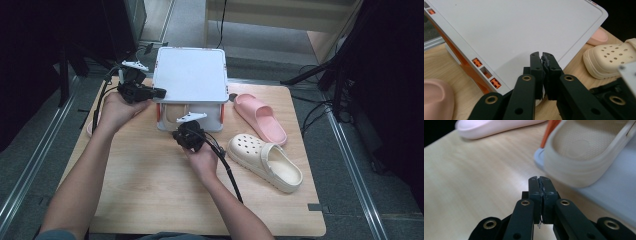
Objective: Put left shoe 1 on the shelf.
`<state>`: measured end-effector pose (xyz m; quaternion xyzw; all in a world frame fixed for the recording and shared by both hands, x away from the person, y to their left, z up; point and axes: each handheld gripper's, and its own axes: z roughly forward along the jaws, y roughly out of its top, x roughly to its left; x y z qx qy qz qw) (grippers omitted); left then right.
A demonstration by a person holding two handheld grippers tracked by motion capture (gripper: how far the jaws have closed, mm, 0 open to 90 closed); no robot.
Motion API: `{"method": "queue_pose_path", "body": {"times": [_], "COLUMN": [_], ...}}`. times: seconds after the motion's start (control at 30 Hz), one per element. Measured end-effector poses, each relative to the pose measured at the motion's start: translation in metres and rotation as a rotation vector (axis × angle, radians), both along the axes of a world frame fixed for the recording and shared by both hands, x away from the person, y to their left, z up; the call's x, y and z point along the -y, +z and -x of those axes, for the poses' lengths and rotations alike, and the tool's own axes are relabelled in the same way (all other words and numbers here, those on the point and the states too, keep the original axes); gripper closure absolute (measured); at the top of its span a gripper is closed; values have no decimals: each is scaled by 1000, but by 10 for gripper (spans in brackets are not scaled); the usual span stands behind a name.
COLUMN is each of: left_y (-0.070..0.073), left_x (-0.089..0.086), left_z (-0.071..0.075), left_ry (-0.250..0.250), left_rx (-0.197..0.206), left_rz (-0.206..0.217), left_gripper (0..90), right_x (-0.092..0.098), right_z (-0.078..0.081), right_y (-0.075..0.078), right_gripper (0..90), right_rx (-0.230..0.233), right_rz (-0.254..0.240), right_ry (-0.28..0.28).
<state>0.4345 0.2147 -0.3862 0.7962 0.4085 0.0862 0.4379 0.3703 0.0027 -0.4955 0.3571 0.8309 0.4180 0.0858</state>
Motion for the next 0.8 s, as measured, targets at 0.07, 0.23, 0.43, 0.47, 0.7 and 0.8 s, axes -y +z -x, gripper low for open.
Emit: {"method": "queue_pose_path", "body": {"times": [0.07,0.23,0.43,0.47,0.7,0.8], "left_y": [0,3,16,17,24,25], "left_x": [0,0,0,1,6,7], "left_z": [-1,1,12,14,36,48], "left_ry": [20,26,16,11,-30,-45], "left_rx": [-8,-15,-18,-20,-27,-26], "left_rz": [11,16,20,8,-20,-10], "left_gripper": [835,795,722,696,554,520], "right_x": [7,27,57,62,95,110], "right_z": [9,29,48,50,62,66], "right_y": [4,17,32,34,43,46], "right_gripper": [863,846,804,783,731,690], "right_rx": [-9,-17,-18,-26,-41,-26], "right_rz": [-5,-34,-49,-61,-56,-62], "right_ry": [20,69,104,112,137,142]}}
